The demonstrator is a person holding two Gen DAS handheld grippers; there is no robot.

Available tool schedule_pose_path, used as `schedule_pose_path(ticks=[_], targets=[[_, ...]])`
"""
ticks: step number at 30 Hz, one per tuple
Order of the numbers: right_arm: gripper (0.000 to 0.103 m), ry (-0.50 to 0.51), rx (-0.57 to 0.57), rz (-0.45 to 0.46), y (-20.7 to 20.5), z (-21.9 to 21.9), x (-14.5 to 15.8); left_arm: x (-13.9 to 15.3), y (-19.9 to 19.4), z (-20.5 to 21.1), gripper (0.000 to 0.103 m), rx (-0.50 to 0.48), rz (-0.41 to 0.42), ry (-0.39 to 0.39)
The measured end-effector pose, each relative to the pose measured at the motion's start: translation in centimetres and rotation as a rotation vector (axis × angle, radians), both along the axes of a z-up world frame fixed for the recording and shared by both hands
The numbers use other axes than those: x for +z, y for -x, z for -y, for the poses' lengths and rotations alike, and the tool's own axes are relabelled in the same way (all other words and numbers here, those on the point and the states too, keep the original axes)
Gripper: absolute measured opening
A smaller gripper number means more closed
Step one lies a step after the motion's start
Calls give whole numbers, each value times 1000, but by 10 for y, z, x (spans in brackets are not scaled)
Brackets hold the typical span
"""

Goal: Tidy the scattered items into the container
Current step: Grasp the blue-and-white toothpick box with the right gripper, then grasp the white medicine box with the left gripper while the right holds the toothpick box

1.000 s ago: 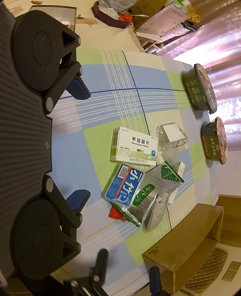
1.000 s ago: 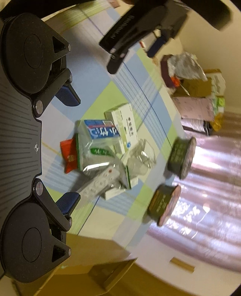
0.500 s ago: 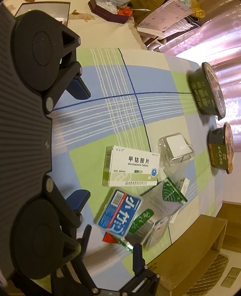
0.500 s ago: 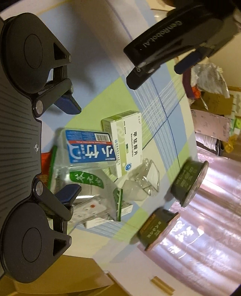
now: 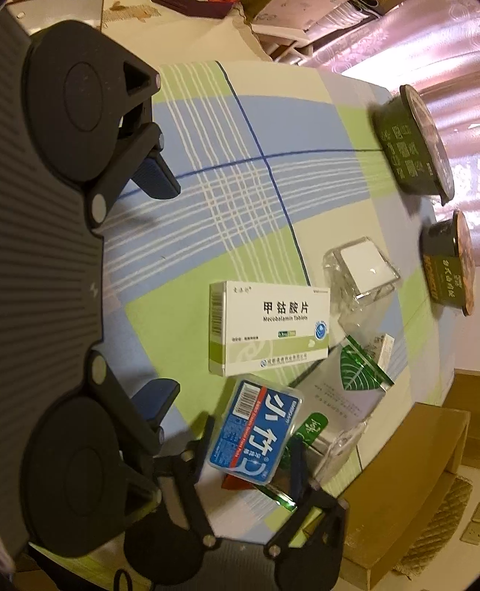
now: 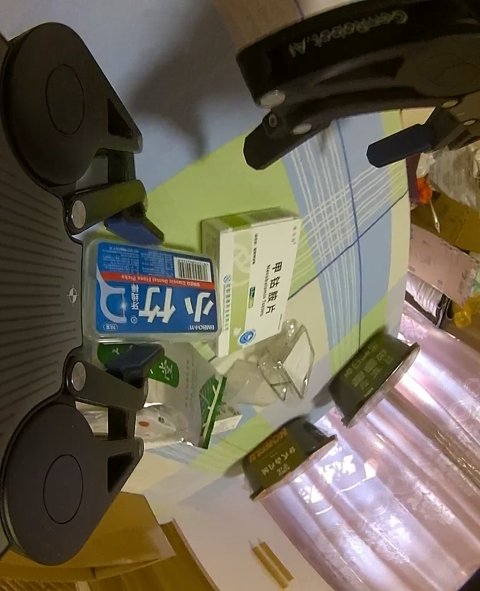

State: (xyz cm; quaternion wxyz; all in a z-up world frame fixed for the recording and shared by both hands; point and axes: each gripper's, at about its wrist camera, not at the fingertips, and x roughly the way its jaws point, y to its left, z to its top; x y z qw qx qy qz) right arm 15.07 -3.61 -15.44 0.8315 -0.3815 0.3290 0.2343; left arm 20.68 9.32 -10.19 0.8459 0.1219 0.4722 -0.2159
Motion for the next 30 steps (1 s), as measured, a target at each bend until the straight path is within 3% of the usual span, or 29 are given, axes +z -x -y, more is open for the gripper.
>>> schedule_pose_path(ticks=[12,18,22,30], targets=[[60,-147,-175,3,-2,44,30,-3,-21,32,100,-105,55,-23],[60,-216,-263,-48,6,65,38,-16,-51,57,88,-74,33,-40],[60,-229,-291,-64,12,77,36,-30,-61,67,68,-45,-6,-61],[60,-368,-425,-226,18,112,39,-20,-19,70,67,-2,-92,-82]])
